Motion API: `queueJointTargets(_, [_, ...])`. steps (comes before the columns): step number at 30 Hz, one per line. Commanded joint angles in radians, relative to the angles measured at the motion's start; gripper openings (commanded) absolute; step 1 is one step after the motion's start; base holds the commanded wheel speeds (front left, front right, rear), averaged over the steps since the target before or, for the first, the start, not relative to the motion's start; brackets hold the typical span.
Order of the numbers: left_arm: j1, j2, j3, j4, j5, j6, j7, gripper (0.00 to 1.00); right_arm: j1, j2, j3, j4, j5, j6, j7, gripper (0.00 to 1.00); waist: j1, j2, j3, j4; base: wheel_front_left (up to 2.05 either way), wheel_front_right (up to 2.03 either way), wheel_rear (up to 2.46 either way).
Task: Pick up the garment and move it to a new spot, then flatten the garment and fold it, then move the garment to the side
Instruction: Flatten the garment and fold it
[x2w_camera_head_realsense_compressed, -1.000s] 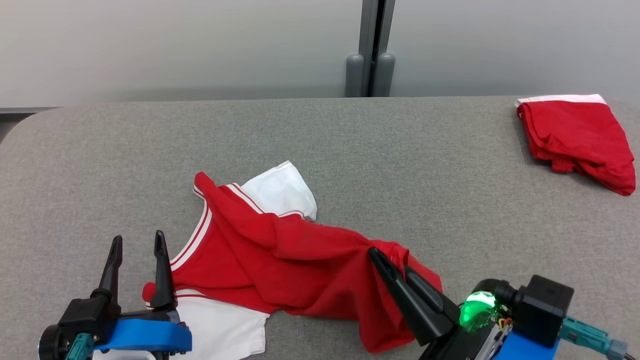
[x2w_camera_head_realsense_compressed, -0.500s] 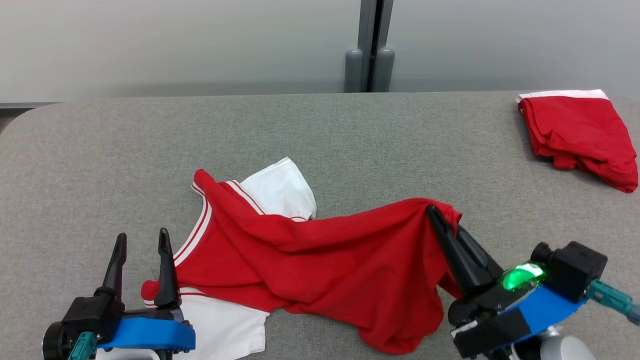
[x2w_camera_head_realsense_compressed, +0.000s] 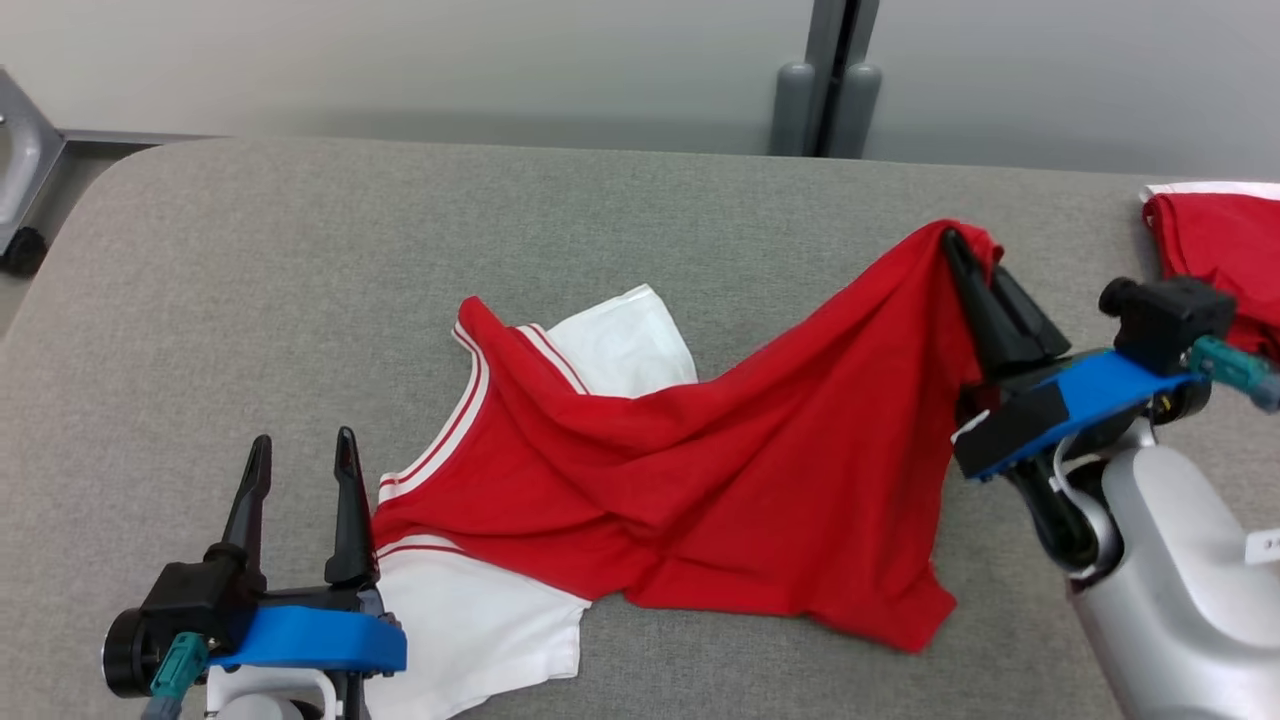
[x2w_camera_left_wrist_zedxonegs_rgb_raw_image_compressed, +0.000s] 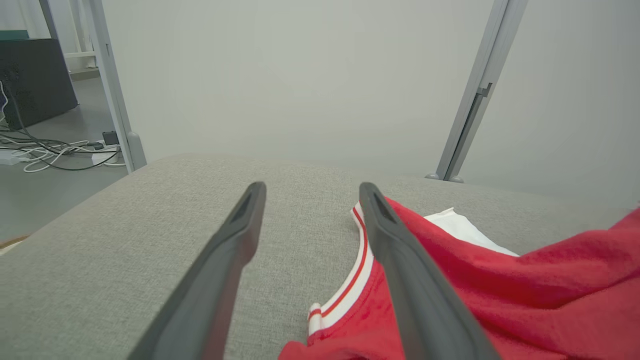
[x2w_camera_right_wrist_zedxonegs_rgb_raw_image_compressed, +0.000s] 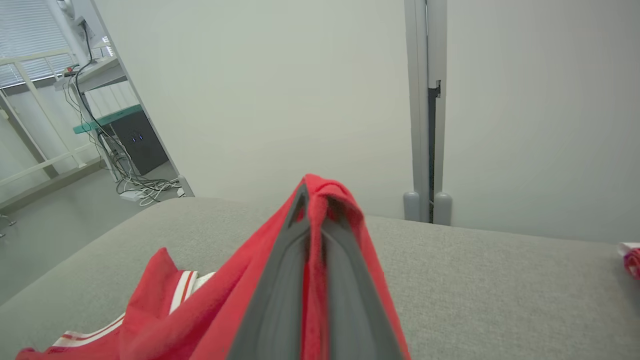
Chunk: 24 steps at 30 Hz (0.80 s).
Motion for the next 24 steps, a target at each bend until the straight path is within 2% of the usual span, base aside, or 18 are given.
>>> queueJointTargets(1, [-0.023, -0.001, -0.007, 0.0, -0.007, -0.002, 0.001, 1.0, -0.058, -0.018, -0.001, 0.063, -0.006, 0.001, -0.015, 0.0, -0.0001, -0.0001, 0.021, 0.027, 0.0, 0.0, 0.0])
queueJointTargets(5, [-0.042, -0.001, -0.025, 0.003, -0.015, 0.0, 0.001, 1.0, -0.189, -0.041, 0.0, 0.247, -0.035, 0.001, -0.036, 0.0, -0.0001, -0.0001, 0.048, 0.058, 0.0, 0.0, 0.0])
queueJointTargets(13, [-0.068, -0.001, -0.046, 0.005, -0.025, 0.005, 0.001, 1.0, -0.412, -0.048, 0.003, 0.596, -0.093, 0.001, -0.094, 0.0, -0.0001, -0.0001, 0.094, 0.081, 0.0, 0.0, 0.0])
queueJointTargets(14, [-0.072, -0.001, -0.047, 0.006, -0.024, 0.005, 0.001, 1.0, -0.432, -0.045, -0.004, 0.635, -0.098, 0.0, -0.103, 0.03, -0.0001, -0.0001, 0.099, 0.08, 0.0, 0.0, 0.0])
queueJointTargets(15, [-0.077, -0.001, -0.049, 0.007, -0.026, 0.006, 0.001, 1.0, -0.448, -0.039, -0.013, 0.675, -0.099, 0.0, -0.111, 0.46, -0.0001, -0.0001, 0.102, 0.08, 0.0, 0.0, 0.0])
queueJointTargets(16, [-0.08, -0.001, -0.052, 0.008, -0.027, 0.005, 0.001, 1.0, -0.46, -0.032, -0.023, 0.714, -0.093, 0.0, -0.116, 1.0, -0.0001, -0.0001, 0.105, 0.08, 0.0, 0.0, 0.0])
queueJointTargets(20, [-0.083, -0.001, -0.053, 0.012, -0.029, 0.01, 0.001, 1.0, -0.484, -0.014, 0.002, 0.786, -0.11, 0.001, -0.143, 1.0, -0.0001, -0.0001, 0.106, 0.072, 0.0, 0.0, 0.0])
queueJointTargets(24, [-0.078, -0.001, -0.044, 0.014, -0.02, 0.006, 0.001, 1.0, -0.445, -0.012, 0.04, 0.792, -0.1, 0.0, -0.158, 1.0, -0.0001, -0.0001, 0.097, 0.054, 0.0, 0.0, 0.0])
